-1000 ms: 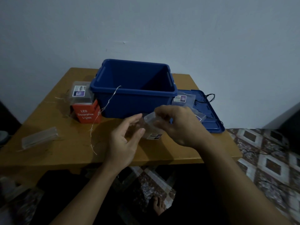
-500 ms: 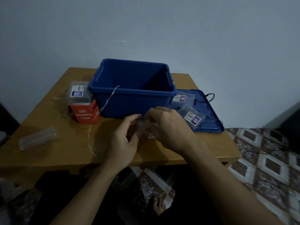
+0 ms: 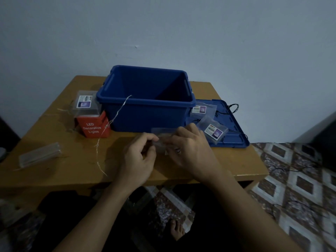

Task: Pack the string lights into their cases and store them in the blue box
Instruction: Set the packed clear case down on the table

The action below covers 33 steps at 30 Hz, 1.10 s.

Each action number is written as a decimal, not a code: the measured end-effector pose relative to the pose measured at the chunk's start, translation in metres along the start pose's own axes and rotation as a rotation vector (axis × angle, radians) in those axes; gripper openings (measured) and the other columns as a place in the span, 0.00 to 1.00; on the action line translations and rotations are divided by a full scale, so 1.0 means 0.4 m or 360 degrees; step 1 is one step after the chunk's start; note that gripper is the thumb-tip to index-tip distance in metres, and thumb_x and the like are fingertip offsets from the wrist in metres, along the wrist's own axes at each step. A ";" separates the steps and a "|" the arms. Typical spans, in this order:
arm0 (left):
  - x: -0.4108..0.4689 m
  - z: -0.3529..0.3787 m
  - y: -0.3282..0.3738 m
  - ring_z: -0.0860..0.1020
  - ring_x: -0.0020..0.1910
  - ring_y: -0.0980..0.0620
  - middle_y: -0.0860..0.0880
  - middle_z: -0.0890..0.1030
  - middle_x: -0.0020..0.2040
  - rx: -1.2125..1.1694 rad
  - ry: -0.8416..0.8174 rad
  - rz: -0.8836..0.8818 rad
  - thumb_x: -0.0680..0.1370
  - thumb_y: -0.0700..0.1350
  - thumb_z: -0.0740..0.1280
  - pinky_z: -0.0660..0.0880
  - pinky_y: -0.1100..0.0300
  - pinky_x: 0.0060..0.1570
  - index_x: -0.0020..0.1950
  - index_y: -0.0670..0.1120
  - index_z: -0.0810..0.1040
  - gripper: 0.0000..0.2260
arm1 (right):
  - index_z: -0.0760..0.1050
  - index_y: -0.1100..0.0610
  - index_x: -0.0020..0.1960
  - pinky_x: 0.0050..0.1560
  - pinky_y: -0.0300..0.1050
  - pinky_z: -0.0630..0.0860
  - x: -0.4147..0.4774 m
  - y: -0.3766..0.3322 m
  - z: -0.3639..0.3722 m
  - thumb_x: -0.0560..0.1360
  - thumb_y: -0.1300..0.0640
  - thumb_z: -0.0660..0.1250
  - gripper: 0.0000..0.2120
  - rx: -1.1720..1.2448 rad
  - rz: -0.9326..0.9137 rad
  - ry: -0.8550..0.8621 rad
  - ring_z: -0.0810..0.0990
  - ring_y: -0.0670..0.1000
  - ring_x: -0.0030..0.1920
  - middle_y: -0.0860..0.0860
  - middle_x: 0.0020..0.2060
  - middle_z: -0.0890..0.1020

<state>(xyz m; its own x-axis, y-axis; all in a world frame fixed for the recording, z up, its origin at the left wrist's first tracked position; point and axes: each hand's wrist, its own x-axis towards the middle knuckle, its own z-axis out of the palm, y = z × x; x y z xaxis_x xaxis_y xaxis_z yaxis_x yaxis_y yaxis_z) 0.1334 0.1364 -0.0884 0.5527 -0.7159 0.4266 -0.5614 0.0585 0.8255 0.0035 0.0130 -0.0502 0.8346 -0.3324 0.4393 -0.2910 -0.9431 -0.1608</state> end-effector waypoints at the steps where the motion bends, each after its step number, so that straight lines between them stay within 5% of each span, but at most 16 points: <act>1: 0.000 0.001 -0.001 0.78 0.50 0.56 0.52 0.79 0.50 0.0012 -0.0006 -0.0006 0.79 0.34 0.66 0.74 0.69 0.46 0.56 0.46 0.78 0.10 | 0.80 0.49 0.58 0.46 0.52 0.72 0.001 -0.004 -0.001 0.77 0.46 0.59 0.16 -0.0024 0.0006 -0.0012 0.68 0.51 0.49 0.48 0.47 0.76; 6: 0.001 -0.001 0.003 0.78 0.45 0.52 0.50 0.79 0.45 -0.0065 -0.0008 0.0028 0.78 0.38 0.67 0.75 0.63 0.43 0.51 0.47 0.78 0.05 | 0.78 0.49 0.58 0.50 0.49 0.71 0.011 -0.016 -0.005 0.77 0.42 0.53 0.20 -0.0037 0.0077 -0.0151 0.66 0.48 0.51 0.47 0.51 0.77; 10: 0.003 -0.004 0.004 0.78 0.45 0.49 0.49 0.79 0.46 -0.0109 -0.0018 0.0035 0.80 0.36 0.67 0.76 0.57 0.43 0.49 0.48 0.77 0.06 | 0.76 0.50 0.54 0.50 0.45 0.68 0.008 -0.012 -0.006 0.78 0.45 0.57 0.13 0.0009 0.0099 -0.0145 0.64 0.46 0.51 0.47 0.49 0.77; 15: 0.002 -0.002 0.002 0.76 0.42 0.54 0.54 0.77 0.43 -0.0050 -0.0042 0.0007 0.81 0.37 0.65 0.71 0.67 0.40 0.50 0.50 0.75 0.07 | 0.76 0.50 0.52 0.49 0.48 0.71 0.009 -0.014 -0.018 0.79 0.48 0.60 0.08 -0.0045 0.0084 -0.0129 0.67 0.48 0.50 0.48 0.47 0.78; 21: 0.002 -0.003 0.006 0.75 0.41 0.53 0.55 0.76 0.41 -0.0044 -0.0040 -0.0008 0.81 0.38 0.65 0.70 0.68 0.39 0.48 0.49 0.75 0.07 | 0.73 0.51 0.53 0.51 0.50 0.69 0.000 -0.018 -0.003 0.78 0.49 0.67 0.08 -0.0048 0.0205 -0.0005 0.69 0.51 0.52 0.49 0.47 0.77; 33: 0.006 -0.003 0.014 0.76 0.43 0.54 0.50 0.78 0.43 -0.0069 -0.0012 -0.0046 0.80 0.36 0.65 0.70 0.71 0.42 0.48 0.46 0.76 0.06 | 0.73 0.51 0.51 0.56 0.53 0.70 0.004 -0.032 -0.024 0.78 0.49 0.65 0.06 0.0036 0.0304 -0.0200 0.70 0.51 0.53 0.48 0.48 0.78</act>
<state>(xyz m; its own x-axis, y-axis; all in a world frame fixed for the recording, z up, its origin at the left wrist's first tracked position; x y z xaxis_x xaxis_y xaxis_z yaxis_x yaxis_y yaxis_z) 0.1324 0.1359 -0.0821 0.5634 -0.7231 0.3996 -0.5180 0.0676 0.8527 0.0041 0.0245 -0.0389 0.8173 -0.5004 0.2856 -0.4401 -0.8621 -0.2511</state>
